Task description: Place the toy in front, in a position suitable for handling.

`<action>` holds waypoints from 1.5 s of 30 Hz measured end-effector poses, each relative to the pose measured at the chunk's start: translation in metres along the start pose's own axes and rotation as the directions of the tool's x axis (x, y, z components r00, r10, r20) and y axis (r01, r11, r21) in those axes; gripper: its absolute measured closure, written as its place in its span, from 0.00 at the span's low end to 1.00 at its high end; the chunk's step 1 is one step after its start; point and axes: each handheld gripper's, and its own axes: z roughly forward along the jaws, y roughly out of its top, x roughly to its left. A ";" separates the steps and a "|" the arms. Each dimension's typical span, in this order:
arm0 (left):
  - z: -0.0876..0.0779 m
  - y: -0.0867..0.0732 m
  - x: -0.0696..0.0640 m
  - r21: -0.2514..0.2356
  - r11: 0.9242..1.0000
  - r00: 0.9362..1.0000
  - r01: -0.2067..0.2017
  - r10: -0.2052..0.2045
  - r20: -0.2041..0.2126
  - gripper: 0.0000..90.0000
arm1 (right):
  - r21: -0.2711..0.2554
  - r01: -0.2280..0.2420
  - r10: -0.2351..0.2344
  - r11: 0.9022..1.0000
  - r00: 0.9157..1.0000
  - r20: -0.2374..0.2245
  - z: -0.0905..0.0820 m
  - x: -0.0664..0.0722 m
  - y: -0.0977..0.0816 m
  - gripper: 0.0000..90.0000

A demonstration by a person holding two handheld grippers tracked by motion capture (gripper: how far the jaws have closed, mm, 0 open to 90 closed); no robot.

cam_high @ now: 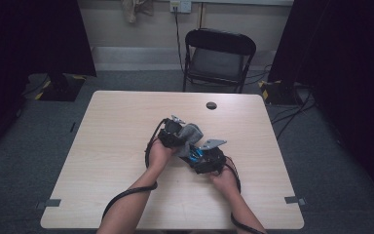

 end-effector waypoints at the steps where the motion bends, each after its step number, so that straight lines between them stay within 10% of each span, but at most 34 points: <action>1: 0.000 -0.001 0.004 0.004 1.000 1.000 0.005 -0.005 -0.001 0.83 | 0.000 0.000 0.000 1.000 1.000 0.000 0.000 0.000 0.000 0.27; 45: 0.003 -0.012 0.044 0.016 0.997 0.994 0.076 -0.074 -0.081 0.83 | 0.000 -0.001 0.001 1.000 1.000 -0.001 0.000 0.000 0.000 0.27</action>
